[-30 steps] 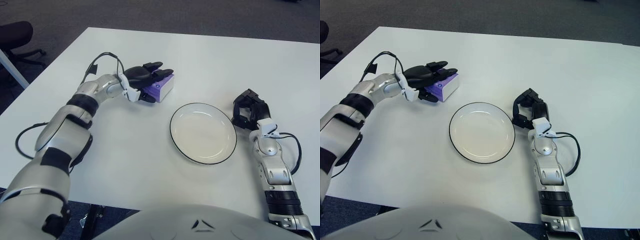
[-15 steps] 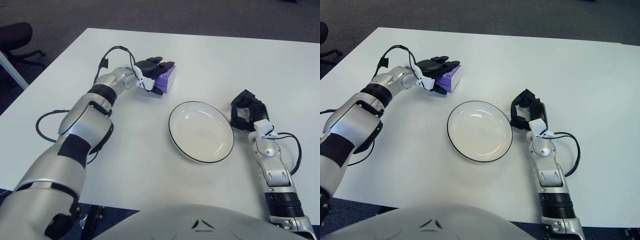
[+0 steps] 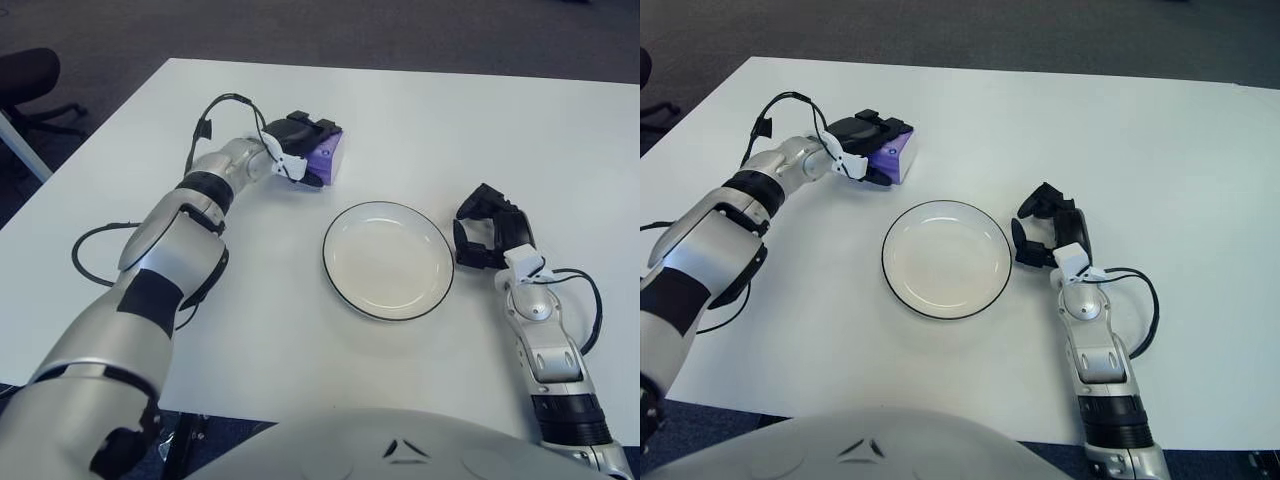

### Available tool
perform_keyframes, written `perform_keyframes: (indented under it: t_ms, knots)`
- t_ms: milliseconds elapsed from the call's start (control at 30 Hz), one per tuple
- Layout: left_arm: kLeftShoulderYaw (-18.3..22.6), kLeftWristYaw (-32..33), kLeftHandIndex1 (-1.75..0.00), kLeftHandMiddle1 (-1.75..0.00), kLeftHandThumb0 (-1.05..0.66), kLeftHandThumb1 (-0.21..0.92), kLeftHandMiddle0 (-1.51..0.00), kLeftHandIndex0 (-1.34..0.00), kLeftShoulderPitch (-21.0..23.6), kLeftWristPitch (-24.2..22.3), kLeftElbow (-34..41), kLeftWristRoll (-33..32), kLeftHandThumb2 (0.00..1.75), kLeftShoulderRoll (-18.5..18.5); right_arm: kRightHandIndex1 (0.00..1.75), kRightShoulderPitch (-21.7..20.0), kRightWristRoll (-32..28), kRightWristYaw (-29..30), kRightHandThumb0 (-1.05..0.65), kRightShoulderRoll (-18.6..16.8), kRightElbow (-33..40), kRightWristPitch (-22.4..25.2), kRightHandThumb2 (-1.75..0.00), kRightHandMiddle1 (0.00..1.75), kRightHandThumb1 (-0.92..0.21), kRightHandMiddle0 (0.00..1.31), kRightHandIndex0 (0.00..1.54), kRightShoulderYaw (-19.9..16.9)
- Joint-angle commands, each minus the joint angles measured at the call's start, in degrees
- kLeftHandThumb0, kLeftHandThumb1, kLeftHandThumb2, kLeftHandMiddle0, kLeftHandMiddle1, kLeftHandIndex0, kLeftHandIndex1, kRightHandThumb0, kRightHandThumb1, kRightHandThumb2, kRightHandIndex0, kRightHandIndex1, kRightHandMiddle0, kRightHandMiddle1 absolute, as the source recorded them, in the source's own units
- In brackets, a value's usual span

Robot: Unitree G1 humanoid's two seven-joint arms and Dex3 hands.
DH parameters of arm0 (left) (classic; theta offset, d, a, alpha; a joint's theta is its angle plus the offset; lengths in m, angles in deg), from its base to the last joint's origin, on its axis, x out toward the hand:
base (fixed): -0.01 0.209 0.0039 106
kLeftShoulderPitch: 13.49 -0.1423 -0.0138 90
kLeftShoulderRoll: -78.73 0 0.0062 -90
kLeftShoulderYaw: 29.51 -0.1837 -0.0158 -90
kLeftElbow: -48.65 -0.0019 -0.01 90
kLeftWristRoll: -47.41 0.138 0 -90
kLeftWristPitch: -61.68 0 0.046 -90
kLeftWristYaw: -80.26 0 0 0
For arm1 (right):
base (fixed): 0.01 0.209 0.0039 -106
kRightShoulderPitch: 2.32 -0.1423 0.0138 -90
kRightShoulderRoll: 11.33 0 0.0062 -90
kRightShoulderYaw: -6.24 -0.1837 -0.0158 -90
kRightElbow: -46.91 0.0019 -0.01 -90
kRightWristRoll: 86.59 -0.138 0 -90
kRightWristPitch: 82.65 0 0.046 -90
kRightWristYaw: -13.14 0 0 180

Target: Put the tissue paper into the plate.

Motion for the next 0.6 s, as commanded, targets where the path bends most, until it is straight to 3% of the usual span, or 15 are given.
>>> perform_keyframes:
  t_ms: [0, 67, 167, 567]
  knots:
    - [-1.8, 0.8, -1.66, -1.7, 0.31, 0.38, -0.53, -0.09, -4.5, -1.3, -2.4, 2.3, 1.19, 0.1, 1.75, 7.1, 0.9, -2.2, -0.5, -1.6, -4.9, 3.8, -1.37, 1.75, -0.27, 0.65, 1.11, 2.2]
    - [-1.8, 2.1, -1.71, -1.73, 0.41, 0.32, -0.59, -0.29, -4.7, -2.1, -2.6, 2.4, 1.29, -0.1, 1.75, 7.1, 0.9, -2.6, -0.5, -1.4, -4.9, 3.8, -1.38, 1.75, -0.27, 0.65, 1.11, 2.2]
    - [-1.3, 3.6, -1.73, -1.74, 0.46, 0.29, -0.62, -0.44, -5.1, -3.0, -2.7, 1.9, 1.34, -0.3, 1.75, 7.1, 0.6, -3.5, -0.5, -1.2, -5.0, 4.0, -1.37, 1.75, -0.27, 0.65, 1.11, 2.0]
    - [-1.2, 8.1, -1.75, -1.75, 0.49, 0.26, -0.65, -0.77, -6.0, -2.7, -2.2, 1.7, 1.39, -0.1, 1.75, 6.8, -0.3, -6.0, -0.48, -0.9, -5.9, 4.0, -1.32, 1.75, -0.32, 0.61, 1.09, 1.5]
